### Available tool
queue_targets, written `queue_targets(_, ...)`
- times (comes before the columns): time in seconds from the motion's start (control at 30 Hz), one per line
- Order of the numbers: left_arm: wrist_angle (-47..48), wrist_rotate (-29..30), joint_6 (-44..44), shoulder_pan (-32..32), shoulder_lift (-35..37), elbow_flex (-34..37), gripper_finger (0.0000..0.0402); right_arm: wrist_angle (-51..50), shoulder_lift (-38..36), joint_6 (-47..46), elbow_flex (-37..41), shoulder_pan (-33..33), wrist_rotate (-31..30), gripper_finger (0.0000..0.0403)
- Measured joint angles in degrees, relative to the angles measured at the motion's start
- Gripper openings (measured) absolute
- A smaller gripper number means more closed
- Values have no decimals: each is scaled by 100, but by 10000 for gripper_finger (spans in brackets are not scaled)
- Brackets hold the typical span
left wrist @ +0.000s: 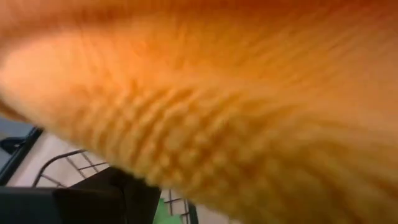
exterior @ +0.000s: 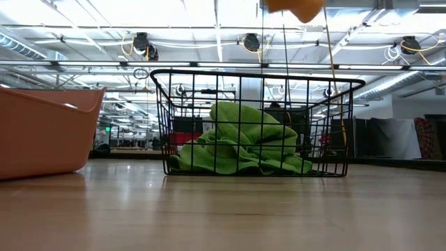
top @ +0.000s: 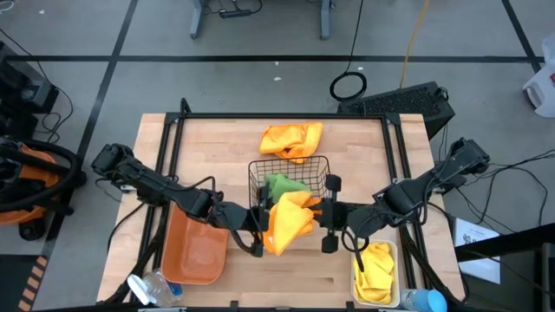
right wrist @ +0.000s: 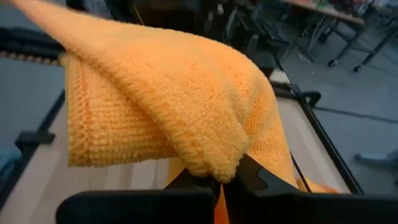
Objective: Sort microfiber towel by color & place in baskets
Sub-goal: Put the bottom orange microfiber cloth into the orange bin
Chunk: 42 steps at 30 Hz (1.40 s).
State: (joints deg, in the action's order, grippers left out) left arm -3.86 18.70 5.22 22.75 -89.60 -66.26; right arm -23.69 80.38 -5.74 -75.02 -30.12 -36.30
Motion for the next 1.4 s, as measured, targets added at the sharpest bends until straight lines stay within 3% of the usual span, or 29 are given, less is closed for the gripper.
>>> queue_targets(0.4, -598, 1094, -26, 137, 7, 0, 281, 1006, 332, 550, 4, 17, -17, 2)
queue_targets(0.87, -631, 892, 157, 139, 7, 0, 268, 1413, 327, 744, 4, 60, 15, 2)
queue_targets(1.07, -622, 1078, 162, 135, 7, 0, 196, 1410, 327, 700, 4, 127, 16, 8)
queue_targets(1.4, -618, 1156, 286, 135, 12, 0, 15, 1349, 327, 673, 4, 168, 37, 45)
